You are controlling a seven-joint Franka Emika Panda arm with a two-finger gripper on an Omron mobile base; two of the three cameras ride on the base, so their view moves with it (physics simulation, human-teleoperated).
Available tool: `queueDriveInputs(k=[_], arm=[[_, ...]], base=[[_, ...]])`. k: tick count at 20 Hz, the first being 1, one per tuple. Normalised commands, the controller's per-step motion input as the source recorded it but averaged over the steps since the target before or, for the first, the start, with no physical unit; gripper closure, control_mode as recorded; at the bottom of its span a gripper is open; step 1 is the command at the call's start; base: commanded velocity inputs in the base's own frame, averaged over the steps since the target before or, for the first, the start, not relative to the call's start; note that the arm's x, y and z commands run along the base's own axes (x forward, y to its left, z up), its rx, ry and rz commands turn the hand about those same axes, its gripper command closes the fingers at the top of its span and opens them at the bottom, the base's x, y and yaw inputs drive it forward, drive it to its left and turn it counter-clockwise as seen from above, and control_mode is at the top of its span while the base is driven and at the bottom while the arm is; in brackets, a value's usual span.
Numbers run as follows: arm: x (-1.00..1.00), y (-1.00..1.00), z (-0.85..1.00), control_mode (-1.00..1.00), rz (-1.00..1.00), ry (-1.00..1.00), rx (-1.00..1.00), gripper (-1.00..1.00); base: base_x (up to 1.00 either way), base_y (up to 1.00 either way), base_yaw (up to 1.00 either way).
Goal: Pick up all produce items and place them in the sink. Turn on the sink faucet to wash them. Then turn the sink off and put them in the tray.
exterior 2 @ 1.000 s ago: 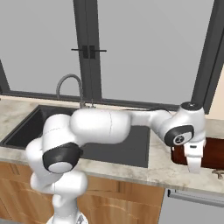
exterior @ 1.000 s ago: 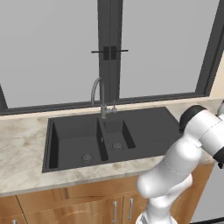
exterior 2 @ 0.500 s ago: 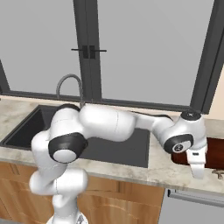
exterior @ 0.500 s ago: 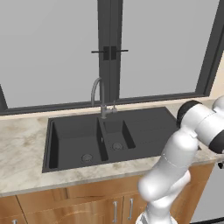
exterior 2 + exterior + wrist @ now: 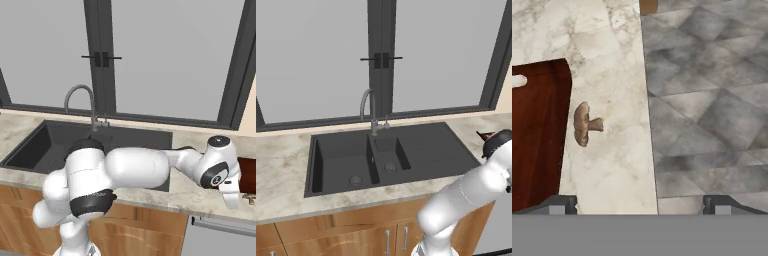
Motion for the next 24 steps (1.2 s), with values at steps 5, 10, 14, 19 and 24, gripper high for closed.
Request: queueDriveInputs(k=[5,10,14,19,24], arm=[[0.29,-0.28,0.05,-1.00,0.00,0.08,0.03,-1.00],[0.17,-0.25,-0.10,-1.00,0.00,0.05,0.00,-1.00],[0.07,-0.27,-0.16,-1.00,0.01,0.03,0.01,-1.00],[0.09,-0.14,-0.19,-1.00,0.01,0.00,0.03,-1.00],[0.05,-0.11,-0.19,-1.00,0.01,0.00,0.02,-1.00]], base=[[0.00,0.00,0.00],[0.00,0.00,0.00],[0.00,0.00,0.00],[0.00,0.00,0.00],[0.00,0.00,0.00]])
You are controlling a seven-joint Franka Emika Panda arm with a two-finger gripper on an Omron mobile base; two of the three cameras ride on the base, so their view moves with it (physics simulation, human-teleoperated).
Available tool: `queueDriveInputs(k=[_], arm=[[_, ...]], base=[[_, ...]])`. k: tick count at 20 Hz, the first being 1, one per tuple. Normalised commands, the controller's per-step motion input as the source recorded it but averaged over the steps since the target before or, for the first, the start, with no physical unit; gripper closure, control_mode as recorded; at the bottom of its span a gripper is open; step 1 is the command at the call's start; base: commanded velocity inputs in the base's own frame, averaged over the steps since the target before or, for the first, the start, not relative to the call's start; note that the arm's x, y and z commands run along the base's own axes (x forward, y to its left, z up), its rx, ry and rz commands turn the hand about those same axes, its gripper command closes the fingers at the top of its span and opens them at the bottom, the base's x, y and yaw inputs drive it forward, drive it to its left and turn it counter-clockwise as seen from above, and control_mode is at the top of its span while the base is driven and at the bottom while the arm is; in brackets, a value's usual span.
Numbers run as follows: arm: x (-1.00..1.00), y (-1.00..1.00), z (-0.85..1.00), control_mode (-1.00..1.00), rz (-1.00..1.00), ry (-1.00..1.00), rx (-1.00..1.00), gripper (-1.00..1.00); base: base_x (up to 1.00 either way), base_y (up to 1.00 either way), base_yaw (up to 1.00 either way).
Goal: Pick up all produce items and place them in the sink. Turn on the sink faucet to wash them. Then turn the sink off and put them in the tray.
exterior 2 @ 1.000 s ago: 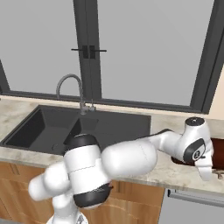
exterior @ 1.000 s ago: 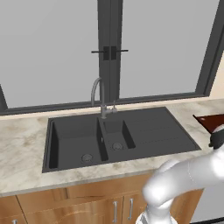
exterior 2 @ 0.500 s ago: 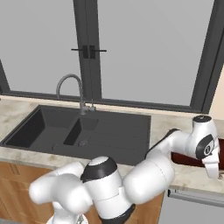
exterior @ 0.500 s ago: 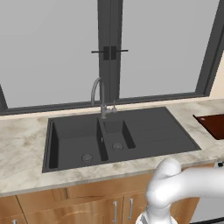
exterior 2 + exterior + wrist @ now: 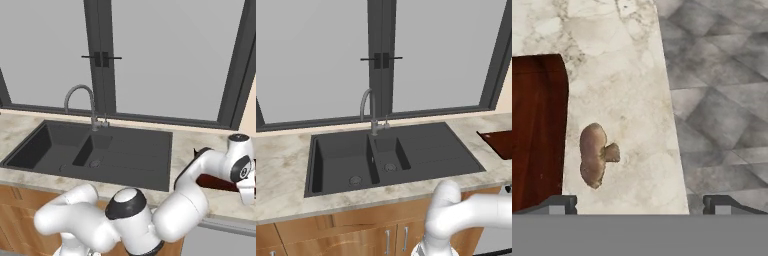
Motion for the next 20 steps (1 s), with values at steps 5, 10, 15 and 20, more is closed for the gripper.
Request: queueDriveInputs(k=[5,10,15,20], arm=[[0.09,-0.02,-0.26,-1.00,0.00,0.00,0.00,-1.00],[0.12,-0.12,-0.15,-1.00,0.01,0.00,0.03,-1.00],[0.11,-0.26,-0.03,-1.00,0.01,0.00,0.02,-1.00],[0.18,-0.17,-0.01,-1.00,0.03,-0.01,0.01,-1.00]], base=[[0.00,0.00,0.00],[0.00,0.00,0.00],[0.00,0.00,0.00],[0.00,0.00,0.00]])
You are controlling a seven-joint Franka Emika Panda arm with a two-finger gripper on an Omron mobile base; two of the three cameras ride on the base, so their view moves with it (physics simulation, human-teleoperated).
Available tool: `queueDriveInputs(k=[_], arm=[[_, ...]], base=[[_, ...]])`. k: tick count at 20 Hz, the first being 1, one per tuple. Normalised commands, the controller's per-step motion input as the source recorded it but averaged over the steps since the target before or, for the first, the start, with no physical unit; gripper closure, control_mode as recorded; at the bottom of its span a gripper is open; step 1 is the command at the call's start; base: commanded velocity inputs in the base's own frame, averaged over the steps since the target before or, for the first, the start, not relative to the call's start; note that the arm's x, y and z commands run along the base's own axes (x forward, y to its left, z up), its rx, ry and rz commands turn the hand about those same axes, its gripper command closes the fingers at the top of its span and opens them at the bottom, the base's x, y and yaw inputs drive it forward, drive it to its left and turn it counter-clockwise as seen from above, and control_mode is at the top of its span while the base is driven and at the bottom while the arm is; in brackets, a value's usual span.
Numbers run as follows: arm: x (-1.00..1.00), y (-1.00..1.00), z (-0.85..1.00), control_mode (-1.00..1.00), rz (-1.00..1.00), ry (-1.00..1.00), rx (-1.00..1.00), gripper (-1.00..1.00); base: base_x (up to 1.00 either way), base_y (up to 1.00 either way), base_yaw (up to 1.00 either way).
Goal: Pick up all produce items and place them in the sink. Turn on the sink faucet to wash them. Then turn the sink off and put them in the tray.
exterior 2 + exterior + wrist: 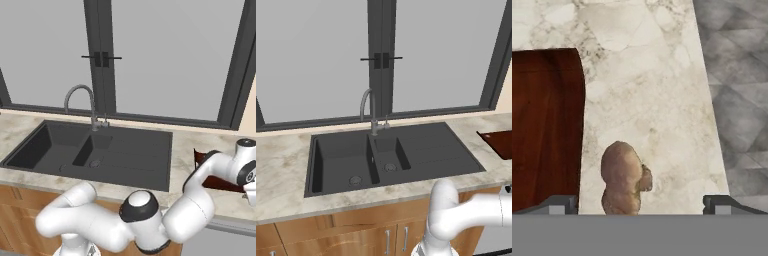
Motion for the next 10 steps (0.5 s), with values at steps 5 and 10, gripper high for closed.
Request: queueDriveInputs(k=[5,10], arm=[[0.21,-0.18,-0.06,-1.00,0.05,0.00,0.02,-1.00],[0.05,-0.18,-0.15,-1.00,0.04,0.00,0.02,-1.00]], base=[[0.00,0.00,0.00],[0.00,0.00,0.00]])
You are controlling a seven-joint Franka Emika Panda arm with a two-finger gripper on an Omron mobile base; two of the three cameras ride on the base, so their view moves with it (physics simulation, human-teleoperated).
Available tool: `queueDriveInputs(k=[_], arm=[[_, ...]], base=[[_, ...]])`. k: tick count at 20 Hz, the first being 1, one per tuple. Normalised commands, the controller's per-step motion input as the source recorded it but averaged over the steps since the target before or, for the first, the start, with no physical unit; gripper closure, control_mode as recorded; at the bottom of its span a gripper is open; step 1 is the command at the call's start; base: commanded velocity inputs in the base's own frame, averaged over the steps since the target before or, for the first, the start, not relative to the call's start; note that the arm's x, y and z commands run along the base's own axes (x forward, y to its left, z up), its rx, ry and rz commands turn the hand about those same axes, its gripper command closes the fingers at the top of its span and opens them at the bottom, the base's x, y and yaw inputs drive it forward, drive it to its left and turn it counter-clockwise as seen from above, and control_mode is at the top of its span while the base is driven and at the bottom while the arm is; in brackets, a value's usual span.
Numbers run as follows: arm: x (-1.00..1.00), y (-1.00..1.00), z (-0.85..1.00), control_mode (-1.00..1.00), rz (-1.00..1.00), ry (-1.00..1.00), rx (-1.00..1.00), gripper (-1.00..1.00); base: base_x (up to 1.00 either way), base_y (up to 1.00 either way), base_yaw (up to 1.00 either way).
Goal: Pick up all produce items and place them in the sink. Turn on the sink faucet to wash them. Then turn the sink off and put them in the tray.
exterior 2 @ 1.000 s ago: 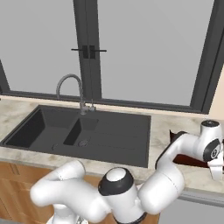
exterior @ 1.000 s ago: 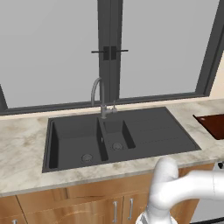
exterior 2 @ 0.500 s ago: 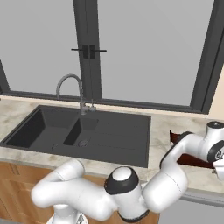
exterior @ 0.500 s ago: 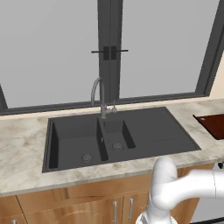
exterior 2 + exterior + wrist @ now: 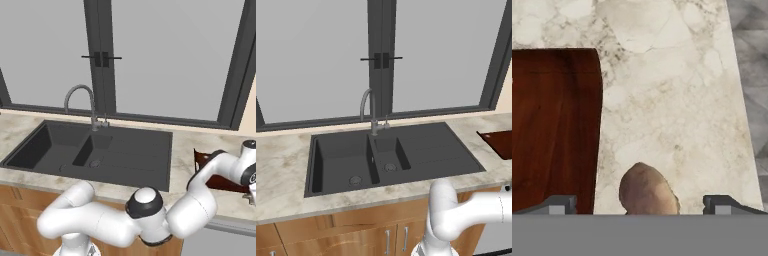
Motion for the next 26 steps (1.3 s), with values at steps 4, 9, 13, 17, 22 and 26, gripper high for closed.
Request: queueDriveInputs(k=[4,9,13,17,22,26], arm=[[0.00,-0.02,-0.27,-1.00,0.00,0.00,0.00,-1.00],[0.00,0.00,-0.27,-1.00,0.00,0.00,0.00,-1.00],[0.00,0.01,-0.28,-1.00,0.00,0.00,0.00,1.00],[0.00,0.01,-0.07,-1.00,0.00,0.00,0.00,1.00],[-0.04,0.01,0.09,-1.00,0.00,0.00,0.00,1.00],[-0.12,0.22,0.49,-1.00,-0.02,0.00,-0.03,1.00]], base=[[0.00,0.00,0.00],[0.00,0.00,0.00],[0.00,0.00,0.00],[0.00,0.00,0.00],[0.00,0.00,0.00],[0.00,0.00,0.00]])
